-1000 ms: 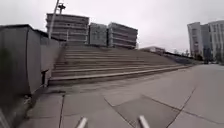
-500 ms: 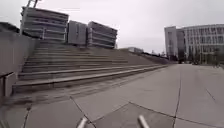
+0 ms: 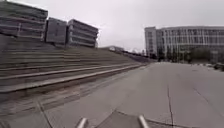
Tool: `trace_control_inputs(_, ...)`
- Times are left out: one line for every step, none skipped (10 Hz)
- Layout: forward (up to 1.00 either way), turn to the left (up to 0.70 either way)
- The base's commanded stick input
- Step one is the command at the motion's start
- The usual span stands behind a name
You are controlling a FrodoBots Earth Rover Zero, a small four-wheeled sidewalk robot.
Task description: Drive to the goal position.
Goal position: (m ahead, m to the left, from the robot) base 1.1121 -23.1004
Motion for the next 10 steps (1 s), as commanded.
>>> trace_control_inputs(0.7,0.0)
trace_control_inputs(0.7,0.0)
trace_control_inputs(0.7,0.0)
trace_control_inputs(0.7,0.0)
trace_control_inputs(0.7,0.0)
trace_control_inputs(0.7,0.0)
trace_control_inputs(0.7,0.0)
trace_control_inputs(0.7,0.0)
trace_control_inputs(0.7,0.0)
trace_control_inputs(0.7,0.0)
